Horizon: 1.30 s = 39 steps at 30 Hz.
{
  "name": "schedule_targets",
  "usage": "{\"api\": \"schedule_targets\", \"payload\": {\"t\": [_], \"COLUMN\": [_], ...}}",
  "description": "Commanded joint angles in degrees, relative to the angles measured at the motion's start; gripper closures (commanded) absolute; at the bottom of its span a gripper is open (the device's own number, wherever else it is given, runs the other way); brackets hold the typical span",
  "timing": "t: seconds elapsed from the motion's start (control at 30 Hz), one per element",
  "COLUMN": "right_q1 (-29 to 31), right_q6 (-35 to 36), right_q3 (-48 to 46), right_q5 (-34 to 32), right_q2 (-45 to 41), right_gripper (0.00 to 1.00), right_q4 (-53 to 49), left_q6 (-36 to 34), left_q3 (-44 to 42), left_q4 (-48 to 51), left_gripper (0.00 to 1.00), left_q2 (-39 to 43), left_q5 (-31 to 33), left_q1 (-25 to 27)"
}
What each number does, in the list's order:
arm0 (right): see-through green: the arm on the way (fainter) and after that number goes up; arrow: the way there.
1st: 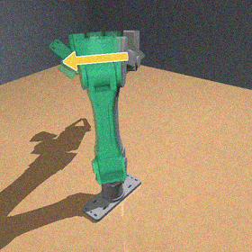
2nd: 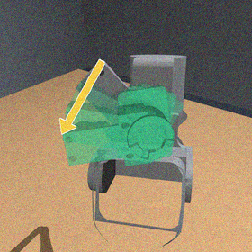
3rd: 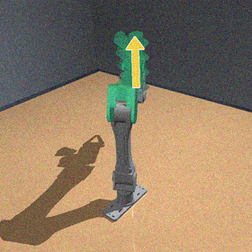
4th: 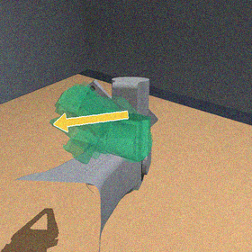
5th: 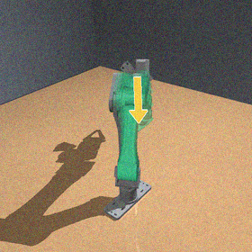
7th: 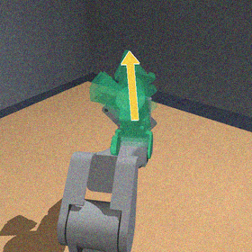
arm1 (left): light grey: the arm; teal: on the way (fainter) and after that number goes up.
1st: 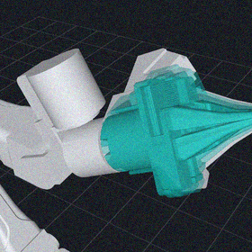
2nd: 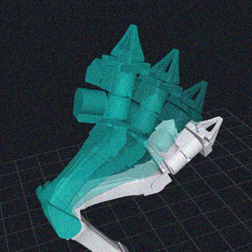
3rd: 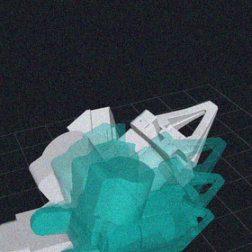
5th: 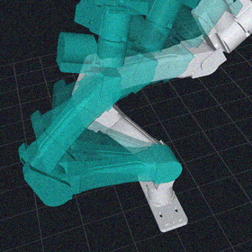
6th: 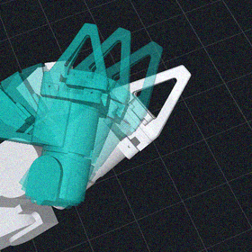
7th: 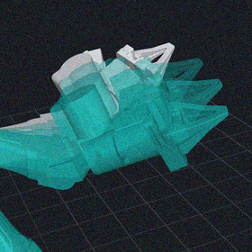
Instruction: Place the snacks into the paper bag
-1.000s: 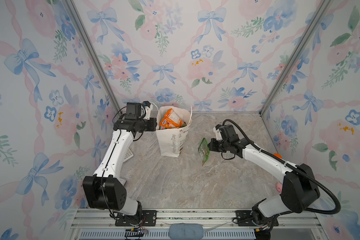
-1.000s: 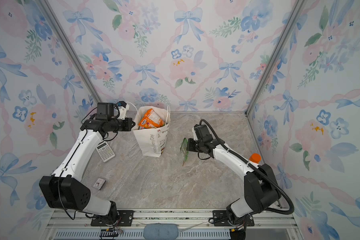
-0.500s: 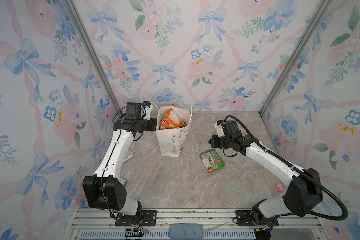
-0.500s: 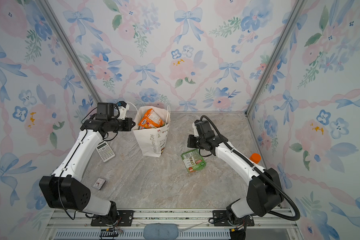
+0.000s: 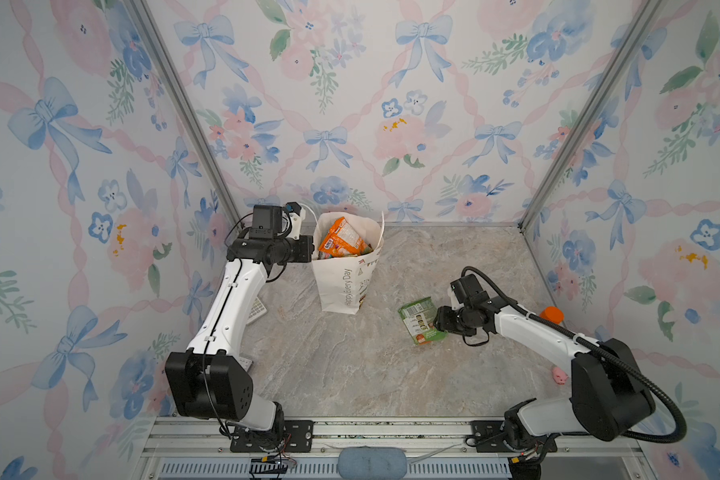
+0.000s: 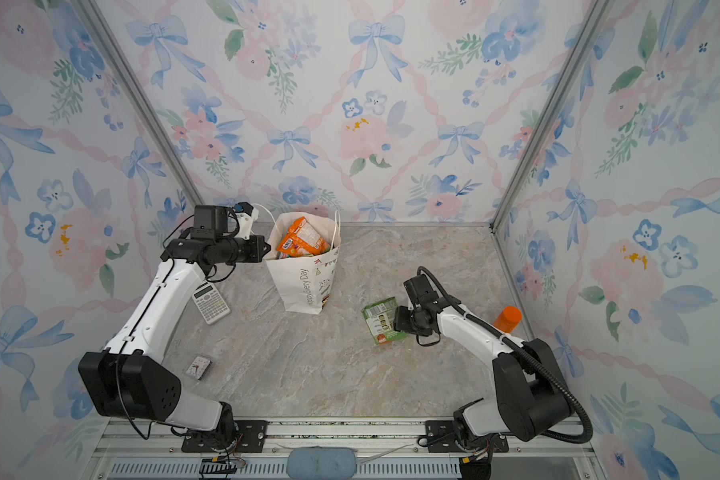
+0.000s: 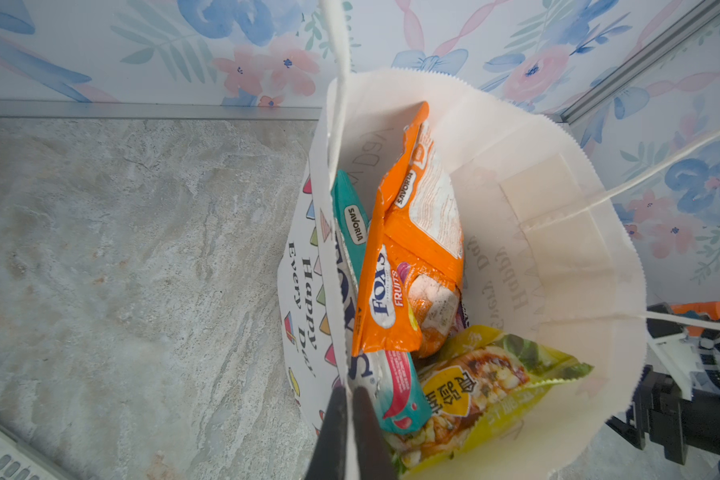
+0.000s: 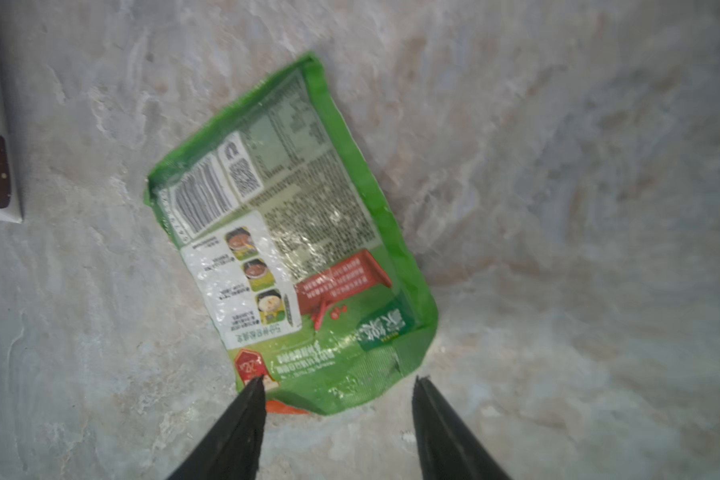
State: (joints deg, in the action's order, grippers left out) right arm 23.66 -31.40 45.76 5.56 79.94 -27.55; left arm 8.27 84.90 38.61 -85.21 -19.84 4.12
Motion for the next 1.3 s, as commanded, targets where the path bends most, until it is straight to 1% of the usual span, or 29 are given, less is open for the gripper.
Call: {"api": "schedule_targets", "payload": {"t": [0.0, 0.17, 0.27, 0.47, 0.57, 0.7, 0.83, 1.0, 1.03, 1.2, 1.27], "right_q1": [-0.63, -2.14, -4.45, -6.6, -7.05, -7.28, -7.35, -7.31, -7.31, -7.25, -7.14], "right_q6": [-6.54, -12.32, -14.63, -17.54, -18.76, -20.22, -21.59, -23.45, -23.96, -24.97, -24.25], "right_q3": [-4.05, -11.1, -14.26, -17.09, -17.79, -18.33, -19.03, -19.51, -19.58, -18.37, -17.12], "right_q5": [0.36, 1.84, 4.81, 9.11, 10.25, 9.54, 8.52, 8.5, 8.64, 8.93, 8.61], "right_q2": [-5.54, -10.68, -11.18, -8.66, -6.62, -4.91, -2.97, 0.3, 0.81, 1.0, -0.25], "right_gripper": [0.41, 0.41, 0.42, 0.42, 0.43, 0.44, 0.47, 0.55, 0.58, 0.9, 1.0], "right_q4": [2.49, 8.35, 12.69, 19.92, 22.99, 25.14, 27.76, 31.9, 32.61, 34.43, 33.31], "left_q6": [0.78, 0.84, 0.85, 0.86, 0.81, 0.78, 0.82, 0.69, 0.73, 0.74, 0.69], "left_q3": [-0.28, -0.43, -0.35, -0.41, -0.41, -0.36, -0.43, -0.46, -0.48, -0.42, -0.35], "left_q4": [-3.37, -3.32, -3.37, -3.37, -3.37, -3.37, -3.32, -3.41, -3.37, -3.43, -3.32], "left_gripper": [1.0, 1.0, 1.0, 1.0, 1.0, 1.0, 1.0, 1.0, 1.0, 1.0, 1.0], "left_q2": [1.7, 1.71, 1.71, 1.75, 1.72, 1.8, 1.86, 1.95, 1.89, 1.8, 1.85], "left_q5": [-1.26, -1.29, -1.23, -1.17, -1.18, -1.02, -1.01, -0.91, -0.96, -1.0, -0.99], "left_q1": [0.27, 0.27, 0.32, 0.36, 0.44, 0.43, 0.45, 0.45, 0.44, 0.45, 0.4]}}
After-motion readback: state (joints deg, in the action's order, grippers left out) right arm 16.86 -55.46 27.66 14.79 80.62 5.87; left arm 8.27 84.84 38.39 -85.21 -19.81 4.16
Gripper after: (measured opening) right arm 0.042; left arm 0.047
